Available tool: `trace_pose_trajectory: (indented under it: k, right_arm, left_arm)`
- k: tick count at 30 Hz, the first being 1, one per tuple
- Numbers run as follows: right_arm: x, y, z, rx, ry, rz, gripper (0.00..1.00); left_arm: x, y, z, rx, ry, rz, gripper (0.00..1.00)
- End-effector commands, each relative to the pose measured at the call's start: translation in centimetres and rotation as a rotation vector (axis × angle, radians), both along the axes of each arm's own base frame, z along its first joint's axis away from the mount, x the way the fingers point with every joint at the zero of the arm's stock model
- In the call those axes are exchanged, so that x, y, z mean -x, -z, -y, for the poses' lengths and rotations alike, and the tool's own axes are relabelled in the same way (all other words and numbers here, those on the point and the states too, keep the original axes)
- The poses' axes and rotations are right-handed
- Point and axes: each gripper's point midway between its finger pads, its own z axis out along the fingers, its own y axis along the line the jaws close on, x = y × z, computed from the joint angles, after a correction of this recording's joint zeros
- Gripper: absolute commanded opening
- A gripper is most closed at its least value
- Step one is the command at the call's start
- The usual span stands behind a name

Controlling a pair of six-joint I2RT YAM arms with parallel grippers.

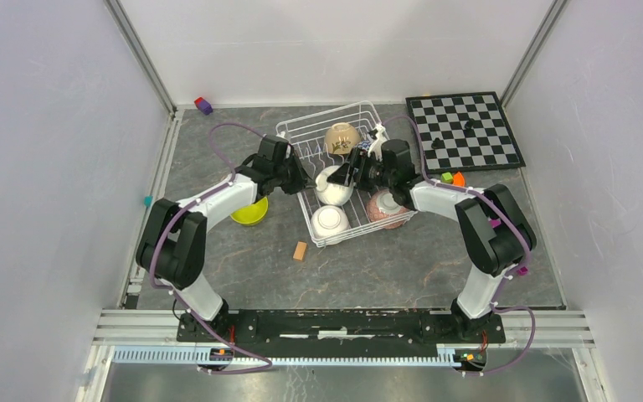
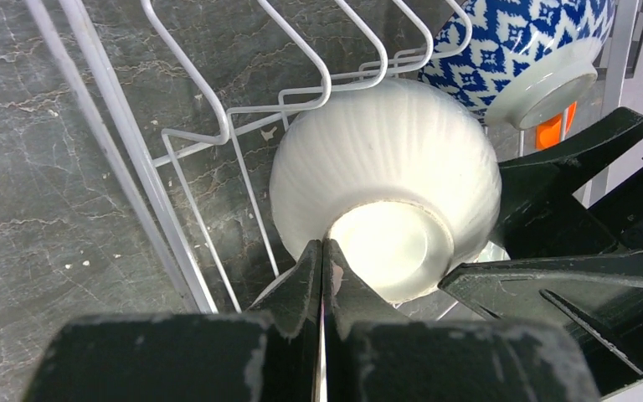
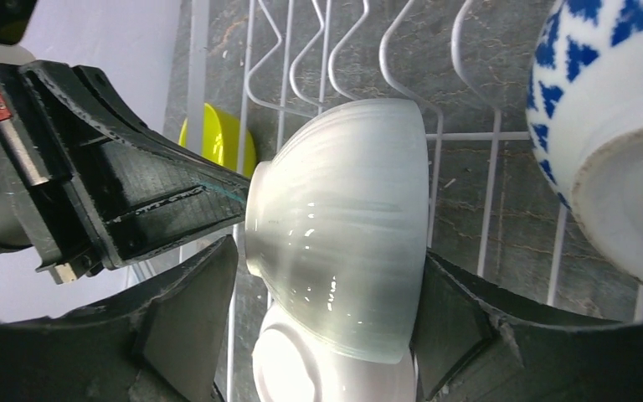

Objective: Unload the bowls from the dish rack

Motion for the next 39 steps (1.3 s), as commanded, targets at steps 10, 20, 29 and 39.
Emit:
trace_pose_trajectory:
  k: [10, 20, 29, 39]
  right_arm:
    - [1.5, -5.0, -3.0, -0.252, -0.151, 0.144, 0.47]
    - [1.3, -5.3, -3.6, -0.293, -0.186, 0.167, 0.4]
    - [1.3, -5.6, -3.8, -0.295, -0.194, 0.171, 0.16]
    - [-0.3, -3.6, -3.9, 0.077, -0.207, 0.247, 0.6]
  left_arm:
    - [1.9, -0.1, -1.8, -0.088, 0.005, -0.049, 0.05]
    - [1.8, -3.0, -1.7, -0.066, 0.01, 0.007, 0.1]
    - [1.9, -5.6, -2.2, -0.069, 0.008, 0.059, 0.13]
    - [2.3, -8.8, -3.5, -0.101, -0.016, 0.135, 0.17]
